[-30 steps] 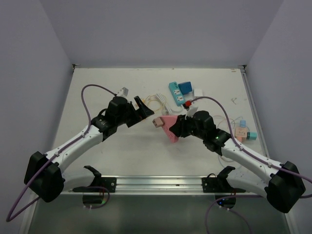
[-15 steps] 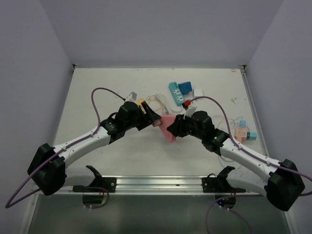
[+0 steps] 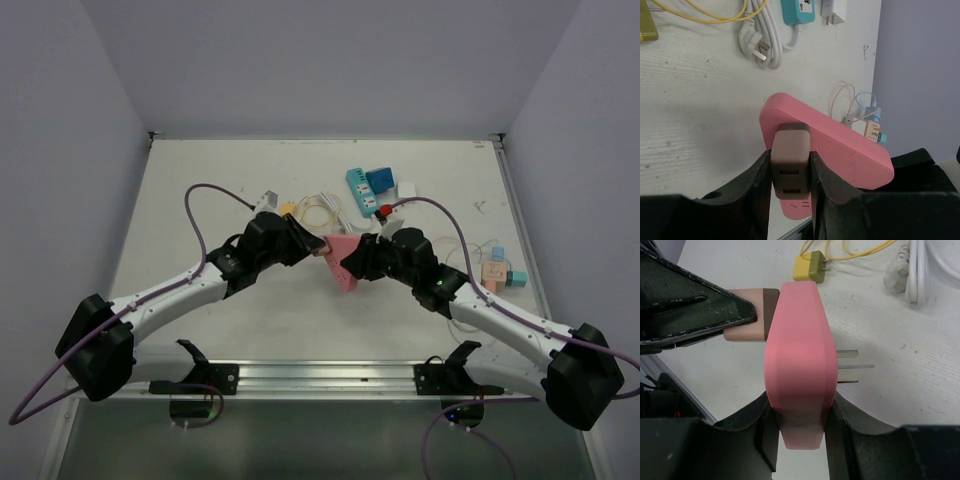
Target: Pull the plug off the socket
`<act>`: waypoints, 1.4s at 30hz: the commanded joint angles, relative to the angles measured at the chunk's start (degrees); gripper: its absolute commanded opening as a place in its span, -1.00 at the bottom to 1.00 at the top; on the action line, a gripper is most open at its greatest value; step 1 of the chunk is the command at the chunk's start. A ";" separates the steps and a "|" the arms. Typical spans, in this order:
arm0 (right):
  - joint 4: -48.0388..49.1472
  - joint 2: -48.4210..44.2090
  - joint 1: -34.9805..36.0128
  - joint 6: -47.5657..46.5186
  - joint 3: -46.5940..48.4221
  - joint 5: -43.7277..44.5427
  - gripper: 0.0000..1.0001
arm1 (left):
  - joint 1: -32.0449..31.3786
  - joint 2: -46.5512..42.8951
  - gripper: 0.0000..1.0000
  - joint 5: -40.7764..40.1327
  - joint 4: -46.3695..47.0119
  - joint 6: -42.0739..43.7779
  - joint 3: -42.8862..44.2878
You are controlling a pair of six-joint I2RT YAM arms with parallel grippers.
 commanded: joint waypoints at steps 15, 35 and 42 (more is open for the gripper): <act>-6.42 1.96 -1.05 8.92 -4.24 22.84 -1.00 | -0.63 -11.95 -1.00 -6.38 3.43 -3.84 -6.37; -3.43 -7.08 -2.63 2.77 -5.03 14.76 -1.00 | 20.55 9.01 -1.00 11.63 -0.36 18.99 8.30; -6.50 -12.44 -2.81 0.75 -3.98 13.35 -1.00 | 23.01 26.52 -0.86 16.11 1.93 19.89 20.95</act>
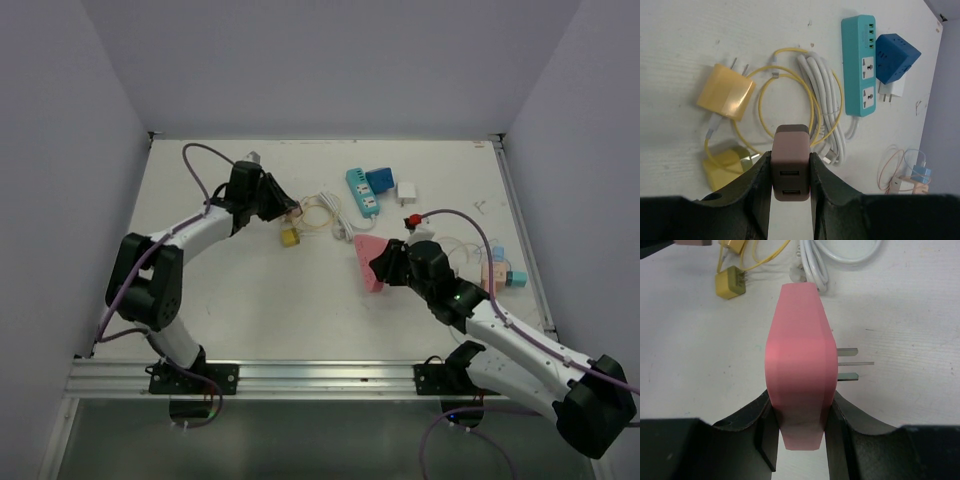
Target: Pull the plug off the socket
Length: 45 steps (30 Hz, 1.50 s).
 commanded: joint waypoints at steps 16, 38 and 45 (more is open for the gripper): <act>-5.64 -9.54 -0.62 -2.09 1.66 1.86 -1.00 | 1.38 18.90 0.25 6.26 1.02 3.36 16.05; -9.08 5.22 -16.50 -2.10 12.55 5.75 -1.00 | 2.61 -17.66 0.99 -14.48 -16.74 26.47 4.37; 1.55 15.85 -31.55 3.26 15.19 -8.92 -1.00 | 2.52 -33.49 0.99 -23.26 -9.90 31.31 -12.75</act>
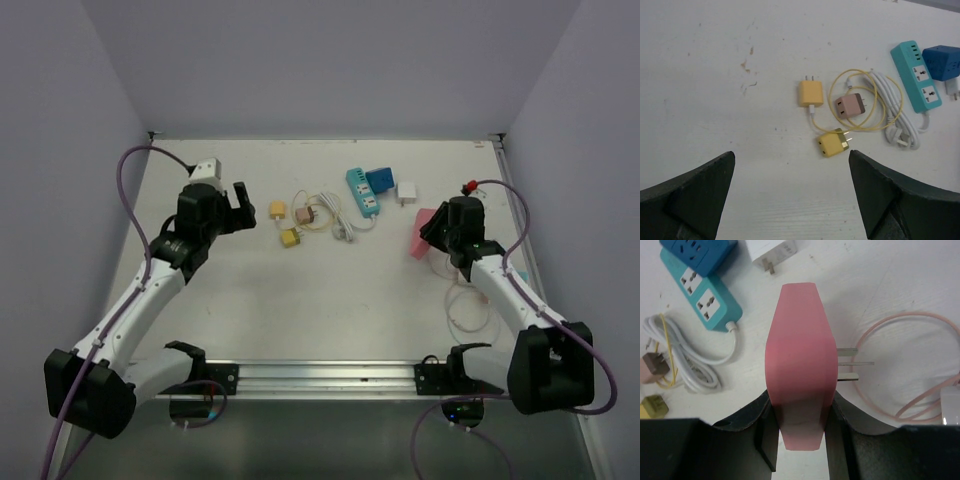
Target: Pull the plug off the socket
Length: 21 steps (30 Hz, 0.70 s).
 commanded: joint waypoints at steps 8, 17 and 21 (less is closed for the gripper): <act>17.19 16.94 -13.50 5.68 8.68 -7.54 -1.00 | 0.34 -5.93 0.99 -8.67 7.23 6.30 -9.57; 24.84 31.64 -16.77 5.34 16.50 -16.41 -1.00 | 0.34 -6.64 0.99 -10.34 7.32 6.38 -10.01; 28.44 36.91 -16.94 6.56 18.53 -19.23 -1.00 | 0.42 -6.46 0.99 -10.34 7.23 6.47 -10.09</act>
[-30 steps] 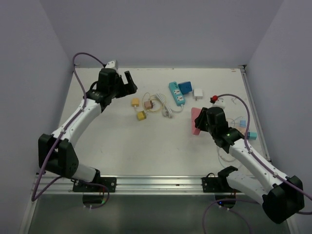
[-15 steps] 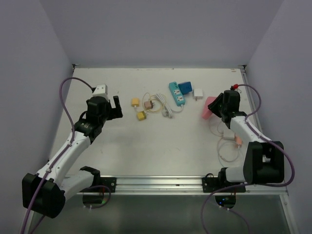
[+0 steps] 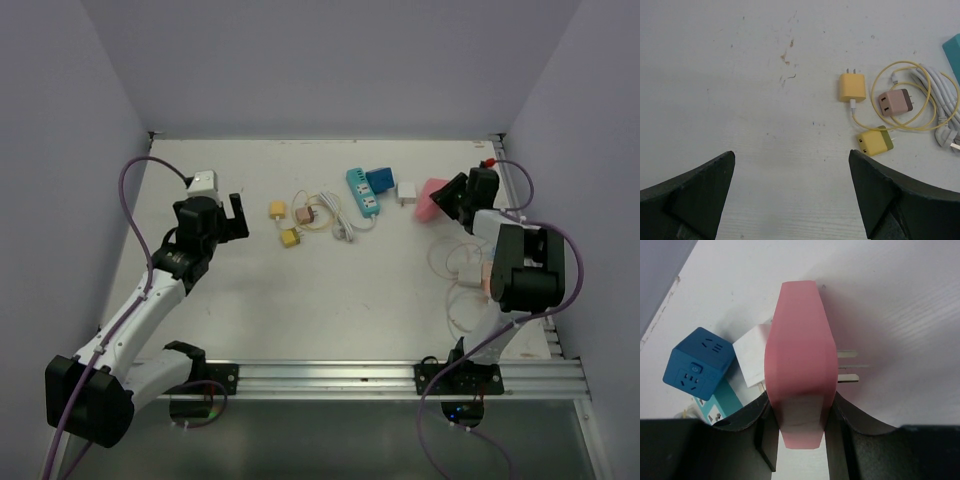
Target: Pull the plug off the socket
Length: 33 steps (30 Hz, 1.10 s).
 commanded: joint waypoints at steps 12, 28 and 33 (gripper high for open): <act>0.65 7.11 -2.90 1.65 7.51 -5.58 0.28 | 0.23 -1.21 0.99 -1.66 3.12 1.62 0.13; -24.32 -7.72 -3.08 -8.54 14.11 7.33 0.89 | 0.31 -2.45 0.99 -0.96 3.30 1.62 -0.13; -31.61 -16.43 -3.08 -10.65 9.90 16.45 0.89 | 0.31 -2.36 0.99 -0.43 3.12 1.44 -0.22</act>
